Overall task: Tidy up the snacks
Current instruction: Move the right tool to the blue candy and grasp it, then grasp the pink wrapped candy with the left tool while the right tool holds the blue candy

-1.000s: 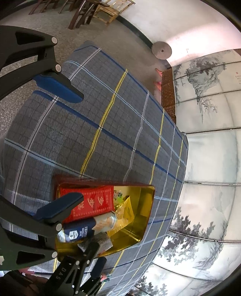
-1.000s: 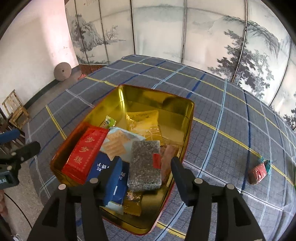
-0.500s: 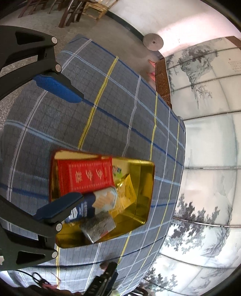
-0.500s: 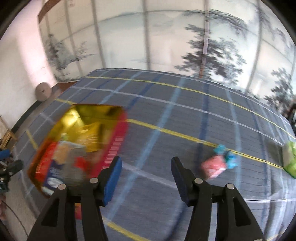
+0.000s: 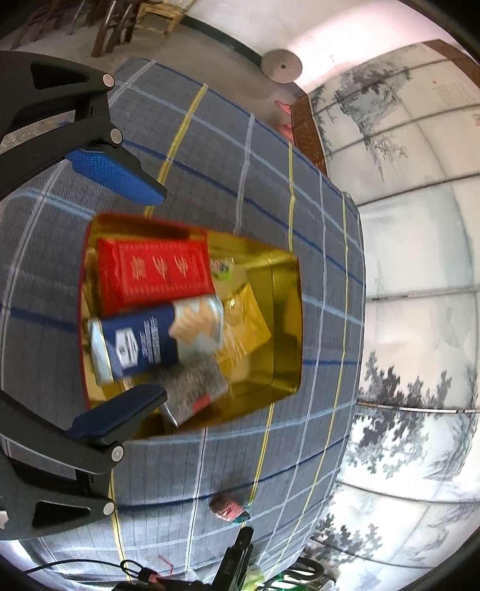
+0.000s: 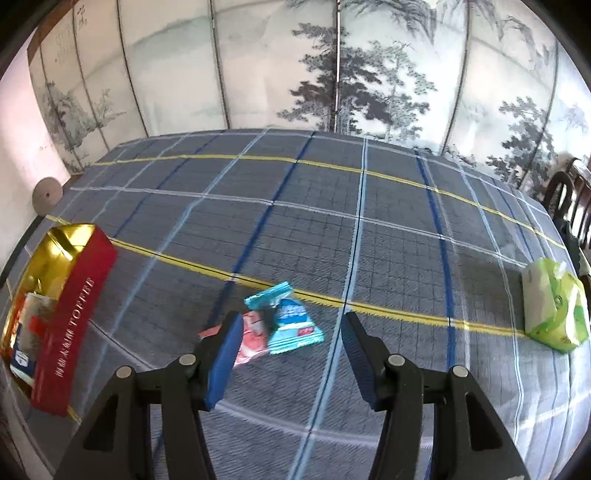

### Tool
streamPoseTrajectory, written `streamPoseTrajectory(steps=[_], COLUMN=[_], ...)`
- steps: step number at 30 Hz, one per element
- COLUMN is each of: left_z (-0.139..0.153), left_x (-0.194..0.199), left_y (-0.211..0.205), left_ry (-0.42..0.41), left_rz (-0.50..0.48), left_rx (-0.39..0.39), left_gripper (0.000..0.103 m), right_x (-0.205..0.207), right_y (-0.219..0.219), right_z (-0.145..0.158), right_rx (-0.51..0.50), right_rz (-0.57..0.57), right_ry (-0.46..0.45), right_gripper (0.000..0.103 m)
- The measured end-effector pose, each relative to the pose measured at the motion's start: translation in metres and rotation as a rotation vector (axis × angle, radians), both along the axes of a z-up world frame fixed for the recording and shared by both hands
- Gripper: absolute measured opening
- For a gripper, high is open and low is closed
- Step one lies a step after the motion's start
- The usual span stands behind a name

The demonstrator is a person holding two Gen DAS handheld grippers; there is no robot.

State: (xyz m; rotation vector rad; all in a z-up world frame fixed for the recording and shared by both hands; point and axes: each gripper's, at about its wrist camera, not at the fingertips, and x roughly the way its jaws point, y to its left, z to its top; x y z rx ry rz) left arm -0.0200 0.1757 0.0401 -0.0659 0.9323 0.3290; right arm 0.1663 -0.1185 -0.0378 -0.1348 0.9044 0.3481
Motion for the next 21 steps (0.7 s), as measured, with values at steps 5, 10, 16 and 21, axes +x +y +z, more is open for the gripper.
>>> streamPoseTrajectory(steps=[5,10,16,21], left_z=[0.002,0.001,-0.005,-0.011], left_x=[0.017,0.035,0.059,0.076], left_y=[-0.024,-0.048,-0.082,-0.108], left_ry=[0.003,0.009,0.028,0.029], left_rz=[-0.048,-0.106,-0.181,-0.241], left_rx=[0.008,0.019,0.024,0.022], left_gripper=[0.096,0.096,0.096,0.096], right_x=[0.018,0.027,0.032,0.029], right_y=[-0.004,-0.002,-0.005,-0.01], right_z=[-0.016,-0.031,-0.043,-0.044], right_rx=[0.001,-0.021,-0.034,-0.001], right_rz=[0.03,0.063,0.1,0.114], right_ry=[0.036,0.045,0.04,0.01], right_gripper=[0.056,0.054,0.041,0.04])
